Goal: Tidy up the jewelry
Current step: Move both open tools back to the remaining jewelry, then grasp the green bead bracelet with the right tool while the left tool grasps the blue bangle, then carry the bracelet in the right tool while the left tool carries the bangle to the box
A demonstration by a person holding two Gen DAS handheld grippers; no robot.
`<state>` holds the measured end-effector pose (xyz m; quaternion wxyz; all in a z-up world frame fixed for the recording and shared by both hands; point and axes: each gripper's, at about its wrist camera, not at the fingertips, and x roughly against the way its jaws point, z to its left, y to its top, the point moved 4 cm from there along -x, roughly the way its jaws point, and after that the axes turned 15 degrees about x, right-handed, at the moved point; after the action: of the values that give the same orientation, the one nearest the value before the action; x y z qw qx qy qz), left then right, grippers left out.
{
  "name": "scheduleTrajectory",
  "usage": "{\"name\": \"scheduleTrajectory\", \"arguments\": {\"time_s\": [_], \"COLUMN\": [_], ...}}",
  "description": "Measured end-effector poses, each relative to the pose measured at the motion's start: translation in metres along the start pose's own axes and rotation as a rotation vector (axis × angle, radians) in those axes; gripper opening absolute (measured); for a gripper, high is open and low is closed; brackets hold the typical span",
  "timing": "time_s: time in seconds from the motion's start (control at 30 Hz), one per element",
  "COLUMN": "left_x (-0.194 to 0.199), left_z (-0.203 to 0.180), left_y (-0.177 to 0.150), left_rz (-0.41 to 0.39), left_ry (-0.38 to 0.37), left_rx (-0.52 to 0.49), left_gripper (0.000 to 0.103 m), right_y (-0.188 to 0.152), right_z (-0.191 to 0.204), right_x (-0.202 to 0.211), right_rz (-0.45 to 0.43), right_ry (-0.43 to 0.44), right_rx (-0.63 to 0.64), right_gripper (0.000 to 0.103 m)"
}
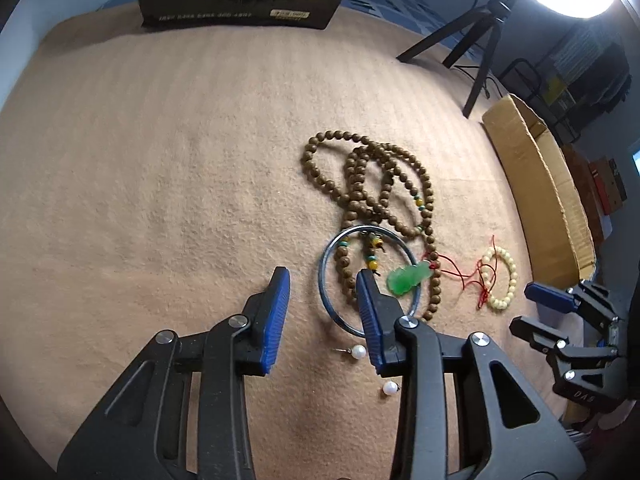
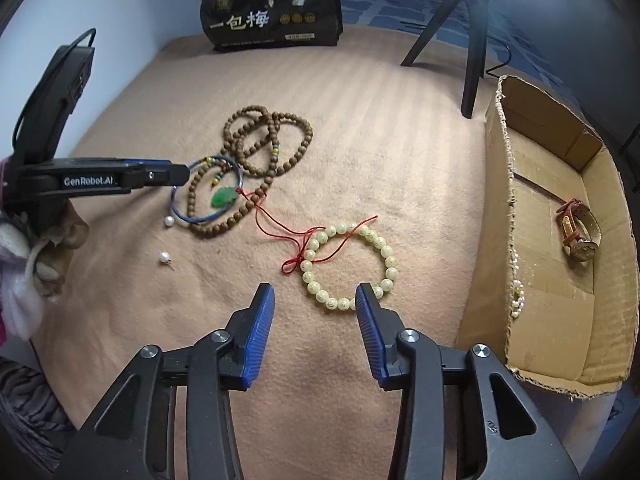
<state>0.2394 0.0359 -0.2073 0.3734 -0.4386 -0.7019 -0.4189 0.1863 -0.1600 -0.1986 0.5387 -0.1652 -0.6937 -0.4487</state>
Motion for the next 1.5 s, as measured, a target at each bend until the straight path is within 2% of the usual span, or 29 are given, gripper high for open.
{"name": "scheduleTrajectory", "arguments": {"time_s": [0.07, 0.2, 0.4, 0.53, 0.77, 0.9, 1.03, 1.5], "left_x": [-0.003, -0.006, -0.010, -0.011, -0.008, -0.005, -0.003, 0.031], "left_z": [0.003, 0.006, 0.005, 0.003, 0.000, -0.004, -0.006, -0.018], "left_y": [0.001, 0.001, 0.002, 0.001, 0.000, -0.001, -0.001, -0.001], "left_rz": [0.009, 0.015, 0.016, 0.017, 0.013, 0.005, 0.000, -0.051], "left_ry": [-0.003, -0.012, -0.006, -0.011, -0.018, -0.025, -0.029, -0.088], "left_rx": [0.013, 0.021, 0.018, 0.011, 0.010, 0.005, 0.001, -0.005], "left_gripper": [0.030, 0.030, 0.010, 0.006, 0.004, 0.004, 0.003, 0.002], "right_y": [0.000, 0.003, 0.008, 0.009, 0.009, 0.008, 0.006, 0.011], "right_z": [0.001, 0.003, 0.004, 0.006, 0.004, 0.002, -0.001, -0.014], "right_x": [-0.004, -0.011, -0.020, -0.027, -0.032, -0.033, -0.032, 0.001], "right_rz": [0.007, 0.018, 0.030, 0.046, 0.052, 0.044, 0.040, -0.055], "right_ry": [-0.004, -0.014, -0.039, -0.042, -0.039, -0.008, 0.010, 0.029], "right_rx": [0.007, 0.019, 0.037, 0.047, 0.056, 0.046, 0.033, -0.045], "right_gripper": [0.040, 0.037, 0.037, 0.037, 0.036, 0.014, 0.006, 0.006]}}
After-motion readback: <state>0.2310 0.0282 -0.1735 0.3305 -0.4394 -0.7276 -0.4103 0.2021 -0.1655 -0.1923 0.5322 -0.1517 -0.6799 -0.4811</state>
